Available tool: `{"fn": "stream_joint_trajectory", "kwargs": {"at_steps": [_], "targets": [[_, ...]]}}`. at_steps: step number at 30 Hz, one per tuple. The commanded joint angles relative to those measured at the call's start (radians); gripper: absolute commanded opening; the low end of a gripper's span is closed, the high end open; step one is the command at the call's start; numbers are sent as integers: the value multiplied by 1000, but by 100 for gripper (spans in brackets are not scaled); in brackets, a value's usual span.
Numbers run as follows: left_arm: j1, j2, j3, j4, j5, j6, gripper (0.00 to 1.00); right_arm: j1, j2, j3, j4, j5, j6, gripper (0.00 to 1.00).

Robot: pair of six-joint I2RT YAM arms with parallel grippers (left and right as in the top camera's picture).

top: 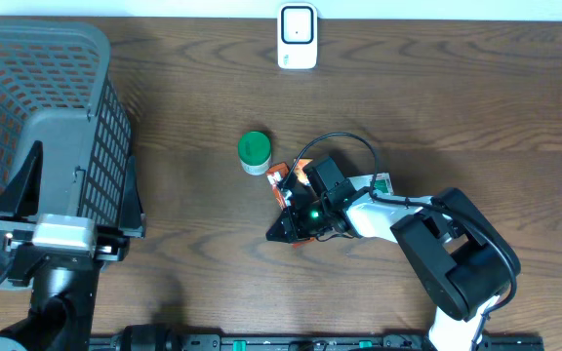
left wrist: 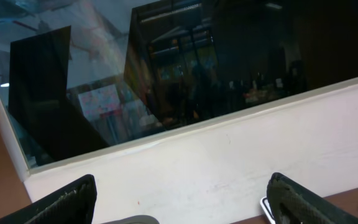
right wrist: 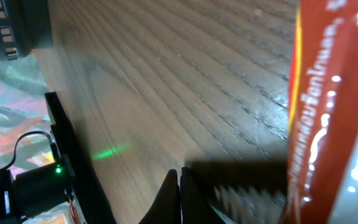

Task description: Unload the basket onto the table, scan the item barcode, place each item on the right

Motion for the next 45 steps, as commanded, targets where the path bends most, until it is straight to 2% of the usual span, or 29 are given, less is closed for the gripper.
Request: {"fn": "stream_joint_trajectory", "kwargs": {"at_steps": [1, 7, 12, 16, 25, 31, 40, 45], "targets": [[5, -6, 0, 6, 12, -5, 87, 17, 28, -12, 16, 85, -3, 2], [5, -6, 0, 6, 12, -5, 87, 29, -150, -12, 17, 73, 11, 1], [5, -6, 0, 6, 12, -5, 87, 26, -315, -12, -45, 146, 28, 1], [5, -6, 0, 6, 12, -5, 87, 10, -378, -12, -92, 197, 0, 1], [5, -6, 0, 9, 12, -5, 87, -65, -324, -12, -187, 267, -64, 1], [5, -6, 0, 13, 12, -5, 87, -67, -255, -12, -189, 302, -72, 1], [5, -6, 0, 13, 12, -5, 87, -61, -64, -12, -180, 311, -62, 1], [5, -6, 0, 13, 12, -5, 87, -46, -73, -12, -180, 315, -77, 1]]}}
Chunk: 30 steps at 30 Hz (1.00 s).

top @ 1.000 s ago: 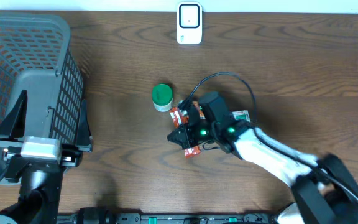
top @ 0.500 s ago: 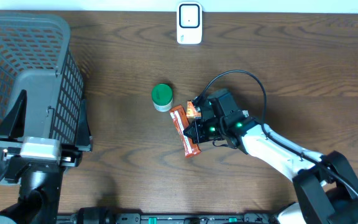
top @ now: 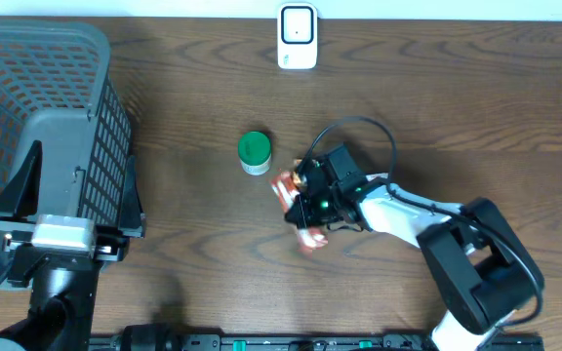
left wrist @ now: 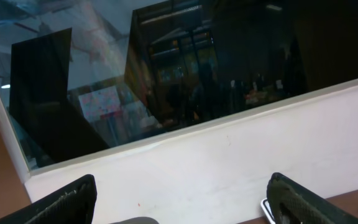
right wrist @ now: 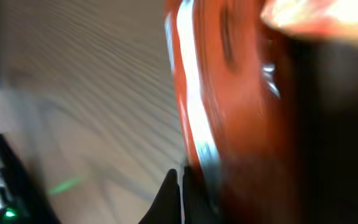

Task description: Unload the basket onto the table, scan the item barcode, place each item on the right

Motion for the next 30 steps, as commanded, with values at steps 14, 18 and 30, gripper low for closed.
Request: {"fn": "stream_joint_trajectory", "kwargs": {"at_steps": [14, 18, 30], "targets": [[5, -6, 0, 5, 12, -5, 87, -22, -446, -29, -175, 29, -156, 84], [5, -6, 0, 5, 12, -5, 87, -48, -476, -30, -289, 25, -303, 88], [5, -6, 0, 5, 12, -5, 87, -109, -362, -30, -355, 186, -359, 92]]}}
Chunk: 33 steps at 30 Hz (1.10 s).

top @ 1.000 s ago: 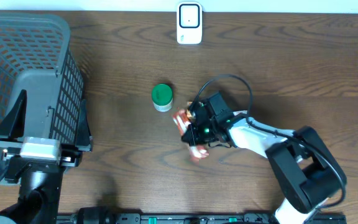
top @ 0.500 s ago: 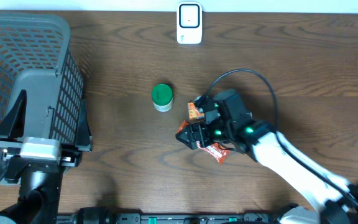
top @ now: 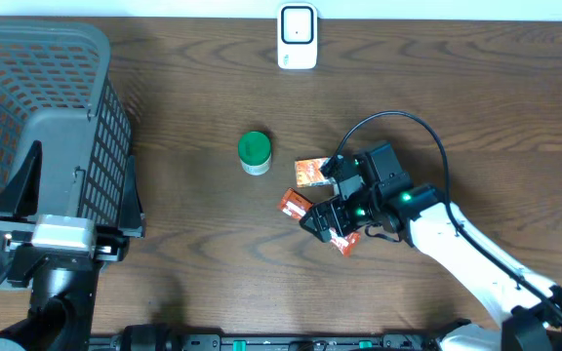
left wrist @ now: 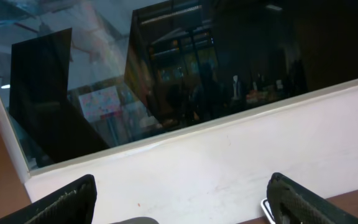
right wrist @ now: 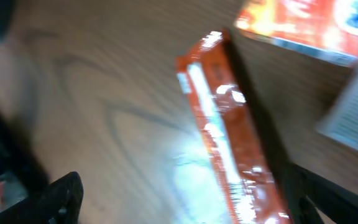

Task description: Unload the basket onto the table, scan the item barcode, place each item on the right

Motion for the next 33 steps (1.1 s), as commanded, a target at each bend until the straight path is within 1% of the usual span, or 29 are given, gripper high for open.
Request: {"fn": "stream_joint_trajectory", "kwargs": {"at_steps": [1, 2, 3, 6, 9, 11, 14, 15, 18, 22, 23, 24, 26, 30, 33], "targets": [[5, -6, 0, 5, 12, -5, 87, -18, 45, 0, -8, 64, -31, 89], [5, -6, 0, 5, 12, -5, 87, -19, 58, 0, -18, 51, -26, 84], [5, -6, 0, 5, 12, -5, 87, -19, 72, 0, -33, 40, -21, 82], [5, -6, 0, 5, 12, -5, 87, -18, 101, 0, -80, 33, 15, 80], [5, -6, 0, 5, 13, -5, 87, -18, 108, 0, -116, 19, 43, 76], [5, -6, 0, 5, 12, -5, 87, -18, 108, 0, -122, -39, 43, 74], [5, -6, 0, 5, 12, -5, 87, -18, 108, 0, -116, -185, 45, 74], [5, -6, 0, 5, 12, -5, 87, -18, 108, 0, -113, -238, 48, 76], [5, -6, 0, 5, 12, -5, 87, -18, 108, 0, -109, -320, 95, 77], [5, -6, 0, 5, 12, -5, 87, -18, 108, 0, -107, -319, 117, 77], [5, -6, 0, 5, 12, -5, 87, -18, 108, 0, -104, -293, 117, 86], [5, -6, 0, 5, 12, -5, 87, -18, 108, 0, -95, -240, 123, 99], [5, -6, 0, 5, 12, -5, 87, -18, 108, 0, -74, -158, 148, 99], [5, -6, 0, 5, 13, -5, 87, -19, 109, 0, -5, -23, 137, 99], [5, -6, 0, 5, 13, -5, 87, -19, 117, 0, 8, -45, 128, 99]]}}
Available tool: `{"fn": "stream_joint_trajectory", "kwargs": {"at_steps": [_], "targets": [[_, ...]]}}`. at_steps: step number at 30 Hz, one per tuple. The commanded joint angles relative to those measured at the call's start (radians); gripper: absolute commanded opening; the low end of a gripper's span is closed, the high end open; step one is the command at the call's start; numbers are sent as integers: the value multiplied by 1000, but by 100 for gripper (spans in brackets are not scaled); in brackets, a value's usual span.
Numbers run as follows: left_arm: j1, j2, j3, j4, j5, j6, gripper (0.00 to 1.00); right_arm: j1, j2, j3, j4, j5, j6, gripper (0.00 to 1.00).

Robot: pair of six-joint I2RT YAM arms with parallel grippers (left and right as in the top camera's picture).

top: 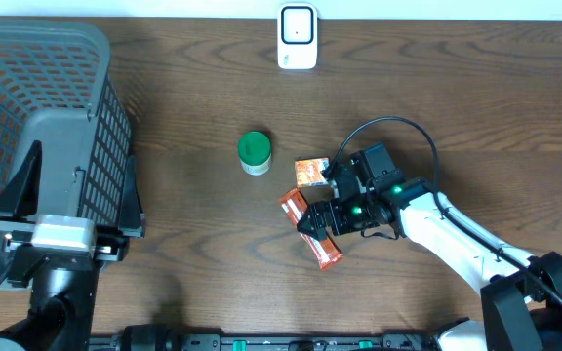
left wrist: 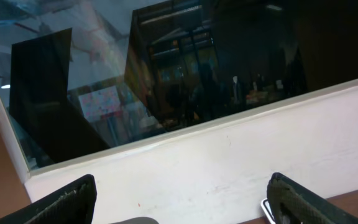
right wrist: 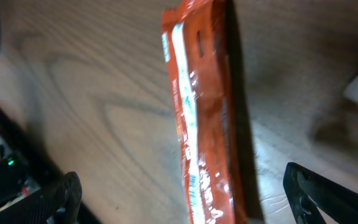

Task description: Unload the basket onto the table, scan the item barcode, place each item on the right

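Observation:
An orange-red snack packet (top: pixel 309 230) lies flat on the brown table; in the right wrist view the packet (right wrist: pixel 204 124) runs lengthwise up the frame. My right gripper (top: pixel 322 222) hovers over its middle, open, with its two fingers (right wrist: pixel 61 196) wide apart on either side of the packet and not touching it. The white barcode scanner (top: pixel 298 37) stands at the table's far edge. My left gripper (left wrist: pixel 182 199) is open and empty, facing a white wall and a dark window; the overhead view does not show it.
A green-lidded jar (top: pixel 254 152) and a small orange box (top: pixel 310 172) sit just beyond the packet. A large grey basket (top: pixel 37 107) fills the left side. The right arm's black cable (top: pixel 398 127) loops over the table.
My right gripper, still open, has shifted slightly left over the packet. The packet now runs nearly straight up the wrist view instead of slanting. The left arm has not moved.
My right gripper was first shut, low on the table beside the packet. Then it was shut close against the packet, which had shifted. Later it stood open above the packet with the arm stretched out to the right, and it hovers open there now.

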Motion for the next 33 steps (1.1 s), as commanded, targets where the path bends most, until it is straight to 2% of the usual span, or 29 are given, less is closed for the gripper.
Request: {"fn": "stream_joint_trajectory", "kwargs": {"at_steps": [1, 3, 6, 11, 17, 21, 25, 29, 33], "targets": [[5, -6, 0, 5, 13, -5, 87, -2, 22, 0, 9, 44, -2, 99], [5, -6, 0, 5, 13, -5, 87, -2, 55, 0, 24, 19, -13, 99], [5, -6, 0, 5, 13, -5, 87, -2, 122, 0, 70, -72, -56, 91], [5, -6, 0, 5, 13, -5, 87, -2, 241, 0, 137, -131, -55, 88], [5, -6, 0, 5, 13, -5, 87, -1, 332, 0, 116, -201, -105, 72], [5, -6, 0, 5, 12, -5, 87, -2, 335, 0, 48, -199, -143, 69], [5, -6, 0, 5, 12, -5, 87, -2, 335, 0, 27, -180, -160, 73], [5, -6, 0, 5, 12, -5, 87, -4, 335, 0, 31, -172, -159, 57], [5, -6, 0, 5, 12, -5, 87, -9, 334, 2, 33, -126, -105, 62]]}}
